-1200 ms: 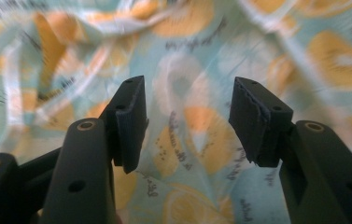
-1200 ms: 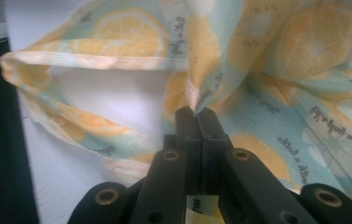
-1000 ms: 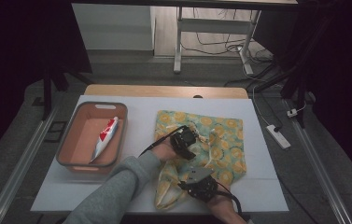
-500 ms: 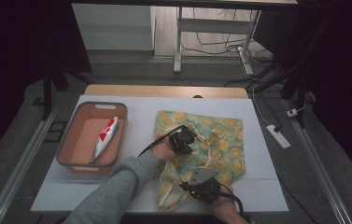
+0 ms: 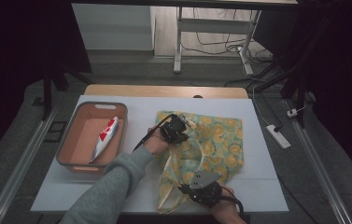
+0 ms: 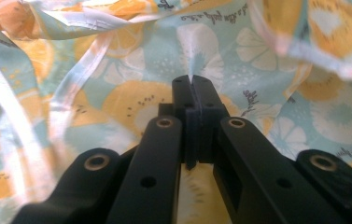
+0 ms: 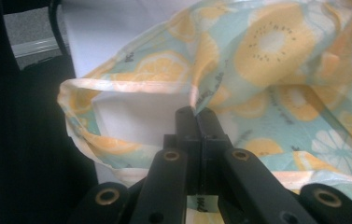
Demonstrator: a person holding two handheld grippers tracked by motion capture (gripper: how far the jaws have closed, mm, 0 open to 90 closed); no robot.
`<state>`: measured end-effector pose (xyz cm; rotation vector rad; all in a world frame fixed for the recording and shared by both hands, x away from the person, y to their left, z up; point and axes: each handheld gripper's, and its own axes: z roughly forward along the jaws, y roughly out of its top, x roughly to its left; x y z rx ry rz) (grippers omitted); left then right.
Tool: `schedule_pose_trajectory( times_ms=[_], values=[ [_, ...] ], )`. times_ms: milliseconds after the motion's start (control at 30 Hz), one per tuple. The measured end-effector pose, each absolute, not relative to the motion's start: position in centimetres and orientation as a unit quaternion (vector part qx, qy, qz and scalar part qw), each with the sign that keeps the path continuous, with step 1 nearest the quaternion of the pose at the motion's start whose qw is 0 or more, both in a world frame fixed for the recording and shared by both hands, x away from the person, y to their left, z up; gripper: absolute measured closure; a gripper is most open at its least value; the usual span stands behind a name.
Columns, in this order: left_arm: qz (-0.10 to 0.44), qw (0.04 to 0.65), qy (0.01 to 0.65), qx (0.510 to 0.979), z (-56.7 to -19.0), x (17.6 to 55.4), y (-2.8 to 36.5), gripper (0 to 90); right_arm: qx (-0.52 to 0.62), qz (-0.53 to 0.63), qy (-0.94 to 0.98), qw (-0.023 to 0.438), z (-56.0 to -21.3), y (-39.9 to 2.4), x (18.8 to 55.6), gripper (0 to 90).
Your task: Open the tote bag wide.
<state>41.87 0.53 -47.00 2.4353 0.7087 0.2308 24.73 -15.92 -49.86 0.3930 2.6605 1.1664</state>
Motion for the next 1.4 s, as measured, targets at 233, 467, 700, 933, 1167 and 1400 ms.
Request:
schedule_pose_trajectory(
  times_ms=[233, 467, 700, 933, 1167, 1400],
  values=[
    [0.100, 0.305, 0.281, 0.904, -45.9, 42.6, 1.2, 89.1, 0.121, 0.409, 0.899, 0.097, -49.4, -15.6, 24.1, 89.8],
    [0.107, 0.300, 0.306, 0.897, -45.4, 44.4, 1.8, 89.0, 0.089, 0.411, 0.903, 0.090, -49.1, -14.8, 22.8, 89.9],
    [0.102, 0.302, 0.314, 0.894, -45.4, 45.3, 1.9, 89.0, 0.081, 0.422, 0.900, 0.079, -48.7, -14.6, 22.3, 89.8],
    [0.102, 0.287, 0.312, 0.900, -46.1, 45.4, 1.1, 88.8, 0.085, 0.415, 0.903, 0.072, -48.8, -14.3, 22.8, 89.8],
    [0.097, 0.294, 0.299, 0.903, -45.4, 44.2, 0.9, 61.7, 0.116, 0.419, 0.898, 0.073, -49.4, -14.9, 24.0, 88.0],
    [0.099, 0.310, 0.293, 0.899, -43.5, 41.1, 2.9, 22.4, 0.141, 0.441, 0.882, 0.086, -48.8, -15.7, 24.1, 57.5]
  ],
)
